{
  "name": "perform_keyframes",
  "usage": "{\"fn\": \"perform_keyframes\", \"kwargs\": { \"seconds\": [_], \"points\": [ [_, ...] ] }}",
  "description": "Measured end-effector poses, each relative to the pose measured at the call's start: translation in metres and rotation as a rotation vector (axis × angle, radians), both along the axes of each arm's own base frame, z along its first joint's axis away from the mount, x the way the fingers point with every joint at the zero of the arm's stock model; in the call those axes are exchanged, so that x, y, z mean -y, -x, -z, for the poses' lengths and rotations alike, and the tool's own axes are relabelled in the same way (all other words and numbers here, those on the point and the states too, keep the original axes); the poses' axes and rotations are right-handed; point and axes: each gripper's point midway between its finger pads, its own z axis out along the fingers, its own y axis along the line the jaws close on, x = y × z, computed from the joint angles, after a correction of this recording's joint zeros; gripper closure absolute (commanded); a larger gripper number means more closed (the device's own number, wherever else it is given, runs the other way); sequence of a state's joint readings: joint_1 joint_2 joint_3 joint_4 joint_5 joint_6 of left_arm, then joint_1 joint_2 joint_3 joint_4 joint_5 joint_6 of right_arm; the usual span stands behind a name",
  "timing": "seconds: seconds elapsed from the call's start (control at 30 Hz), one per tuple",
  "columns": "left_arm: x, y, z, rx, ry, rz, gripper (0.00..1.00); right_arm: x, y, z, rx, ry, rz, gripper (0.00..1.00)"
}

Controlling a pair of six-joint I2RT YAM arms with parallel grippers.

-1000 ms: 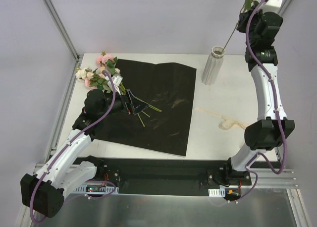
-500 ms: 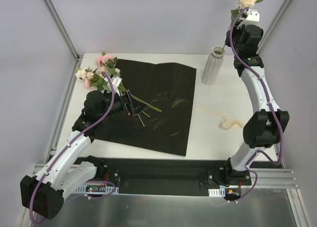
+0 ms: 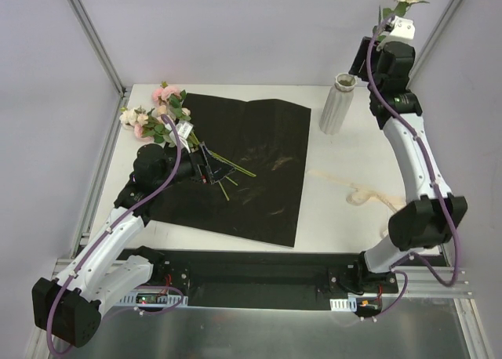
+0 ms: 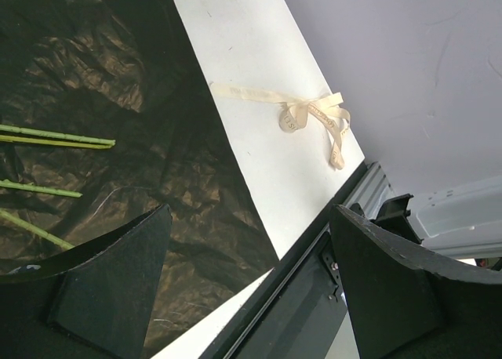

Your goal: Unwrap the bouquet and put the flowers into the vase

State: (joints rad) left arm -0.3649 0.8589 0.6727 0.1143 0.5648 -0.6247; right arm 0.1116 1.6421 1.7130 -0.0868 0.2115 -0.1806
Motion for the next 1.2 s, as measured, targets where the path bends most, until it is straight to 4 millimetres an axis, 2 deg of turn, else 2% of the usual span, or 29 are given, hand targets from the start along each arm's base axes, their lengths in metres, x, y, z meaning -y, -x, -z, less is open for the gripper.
{"fn": "perform_keyframes", "kwargs": {
  "seconds": [0.1, 0.17, 0.23, 0.3, 0.37, 0.4, 0.5, 0.6, 0.7, 0.8, 0.87, 0.97, 1.1, 1.2],
  "points": [
    [0.0, -0.001, 0.001, -0.002, -0.002, -0.003, 0.19, -0.011, 0.041, -0.006, -0.002, -0.059, 0.012, 0.3],
    [-0.001, -0.003, 0.004, -0.011, -0.008, -0.013, 0.19, -0.028, 0.078, 0.001, -0.003, -0.102, -0.014, 0.3],
    [-0.002, -0.007, 0.012, -0.038, -0.023, -0.034, 0.19, -0.062, 0.108, 0.021, -0.027, -0.136, -0.093, 0.3],
    [-0.006, -0.014, 0.025, -0.088, -0.047, -0.068, 0.2, -0.104, 0.124, 0.044, -0.068, -0.153, -0.193, 0.31],
    [-0.015, -0.022, 0.043, -0.166, -0.07, -0.126, 0.21, -0.154, 0.131, 0.081, -0.149, -0.155, -0.297, 0.32],
    [-0.02, -0.027, 0.051, -0.209, -0.073, -0.16, 0.21, -0.172, 0.13, 0.096, -0.184, -0.153, -0.329, 0.32],
    [-0.042, -0.042, 0.071, -0.327, -0.066, -0.269, 0.21, -0.231, 0.127, 0.171, -0.341, -0.131, -0.434, 0.34],
    [-0.066, -0.057, 0.09, -0.432, -0.05, -0.373, 0.21, -0.267, 0.131, 0.238, -0.476, -0.102, -0.504, 0.34],
    [-0.082, -0.065, 0.103, -0.505, -0.043, -0.437, 0.23, -0.288, 0.138, 0.275, -0.545, -0.094, -0.567, 0.35],
    [-0.093, -0.083, 0.112, -0.581, -0.031, -0.49, 0.33, -0.302, 0.14, 0.285, -0.554, -0.107, -0.62, 0.34],
    [-0.096, -0.099, 0.119, -0.629, -0.026, -0.511, 0.4, -0.308, 0.138, 0.28, -0.529, -0.109, -0.652, 0.34],
    [-0.096, -0.121, 0.136, -0.711, -0.014, -0.533, 0.41, -0.313, 0.132, 0.27, -0.481, -0.103, -0.678, 0.34],
    [-0.092, -0.119, 0.168, -0.821, -0.033, -0.561, 0.4, -0.311, 0.125, 0.266, -0.454, -0.101, -0.682, 0.35],
    [-0.08, -0.114, 0.178, -0.832, -0.072, -0.547, 0.41, -0.306, 0.119, 0.264, -0.441, -0.115, -0.675, 0.35]
  ]
}}
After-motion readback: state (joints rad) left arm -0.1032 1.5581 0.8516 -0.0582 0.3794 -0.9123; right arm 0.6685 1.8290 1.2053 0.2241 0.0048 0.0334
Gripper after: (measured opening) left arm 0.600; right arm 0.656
